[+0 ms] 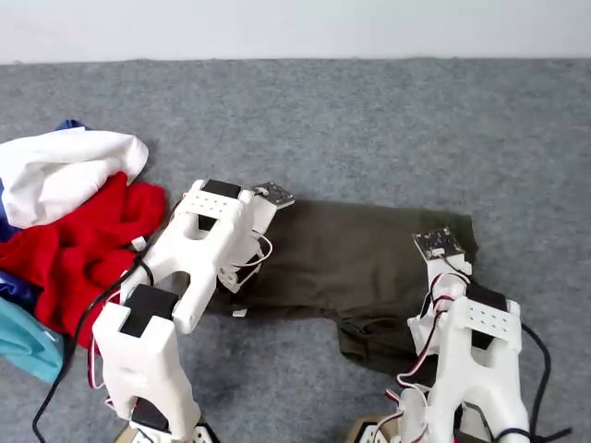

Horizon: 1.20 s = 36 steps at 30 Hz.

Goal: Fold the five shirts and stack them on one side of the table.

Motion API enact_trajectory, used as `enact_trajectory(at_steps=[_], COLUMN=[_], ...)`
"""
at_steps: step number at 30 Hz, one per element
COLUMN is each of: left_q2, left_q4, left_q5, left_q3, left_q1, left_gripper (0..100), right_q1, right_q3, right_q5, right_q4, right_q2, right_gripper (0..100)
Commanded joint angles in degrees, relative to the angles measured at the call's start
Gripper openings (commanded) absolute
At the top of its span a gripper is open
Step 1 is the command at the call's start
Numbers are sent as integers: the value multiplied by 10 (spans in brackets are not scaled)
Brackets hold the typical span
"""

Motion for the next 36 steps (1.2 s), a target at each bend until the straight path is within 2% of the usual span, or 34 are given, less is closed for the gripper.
enact_trajectory(at_steps=[1, 9, 20, 33, 36], left_q2=[7, 7, 7, 7, 7], left_q4=[-1, -1, -1, -1, -1], left_q5=[4, 4, 4, 4, 4], left_q3=[11, 11, 11, 11, 11], left_q1=[5, 5, 5, 5, 5], left_gripper=[83, 83, 83, 83, 83], right_q1=[4, 4, 5, 0, 0], right_q3=[3, -25, -146, -164, -172], right_q5=[-4, 16, 24, 18, -7], right_q4=[-1, 57, 167, 90, 61], right_q2=[1, -4, -4, -4, 2], right_gripper=[9, 10, 10, 10, 10])
